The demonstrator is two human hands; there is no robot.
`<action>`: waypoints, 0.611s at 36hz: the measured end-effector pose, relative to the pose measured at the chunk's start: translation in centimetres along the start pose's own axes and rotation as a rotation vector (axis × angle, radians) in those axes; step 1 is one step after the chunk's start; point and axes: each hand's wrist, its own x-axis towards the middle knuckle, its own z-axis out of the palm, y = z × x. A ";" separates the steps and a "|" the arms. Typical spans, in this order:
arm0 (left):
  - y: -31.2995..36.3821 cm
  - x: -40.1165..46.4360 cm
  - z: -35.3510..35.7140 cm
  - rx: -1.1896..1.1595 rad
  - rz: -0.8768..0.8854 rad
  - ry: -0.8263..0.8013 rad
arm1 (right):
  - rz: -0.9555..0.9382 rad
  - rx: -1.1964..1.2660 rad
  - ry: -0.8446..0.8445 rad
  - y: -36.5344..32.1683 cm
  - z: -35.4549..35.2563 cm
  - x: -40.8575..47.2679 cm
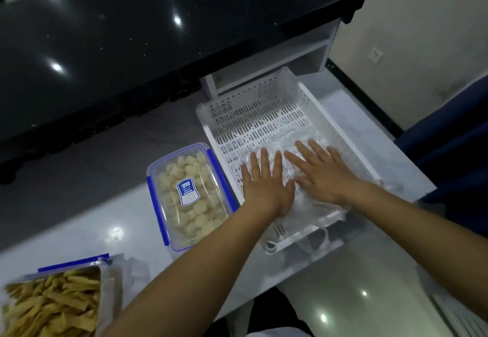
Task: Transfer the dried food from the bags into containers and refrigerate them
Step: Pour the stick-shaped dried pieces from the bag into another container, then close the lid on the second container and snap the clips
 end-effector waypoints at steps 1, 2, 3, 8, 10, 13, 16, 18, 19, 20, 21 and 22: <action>0.1 -0.1 -0.4 0.010 0.001 -0.014 | 0.004 0.019 -0.018 0.0 -0.4 -0.1; 0.1 -0.3 -0.8 0.015 0.008 -0.030 | 0.013 0.056 -0.036 -0.1 -1.1 -0.4; 0.1 -0.5 -1.3 0.009 0.024 -0.041 | 0.025 0.105 -0.045 -0.3 -2.0 -0.7; -2.6 -3.7 -4.1 -0.149 0.103 0.163 | 0.037 0.378 0.091 -3.0 -8.2 -3.3; -5.2 -6.3 -4.6 -0.224 0.096 0.289 | 0.002 0.452 0.134 -5.2 -10.4 -4.7; -10.6 -10.9 -4.4 -0.318 0.006 0.359 | -0.103 0.443 0.179 -9.5 -12.6 -6.5; -16.7 -16.3 -2.9 -0.349 -0.140 0.407 | -0.239 0.413 0.178 -14.6 -13.1 -7.6; -20.3 -20.0 -1.4 -0.435 -0.270 0.432 | -0.337 0.437 0.188 -18.4 -12.3 -7.9; -21.9 -21.7 -0.6 -0.488 -0.339 0.446 | -0.385 0.447 0.185 -20.4 -11.5 -7.9; -23.5 -23.4 0.2 -0.532 -0.403 0.464 | -0.425 0.450 0.165 -22.5 -10.5 -7.8; -25.1 -24.9 1.0 -0.566 -0.460 0.482 | -0.457 0.443 0.125 -24.5 -9.4 -7.7; -26.6 -26.3 1.9 -0.590 -0.510 0.494 | -0.485 0.421 0.073 -26.5 -8.1 -7.5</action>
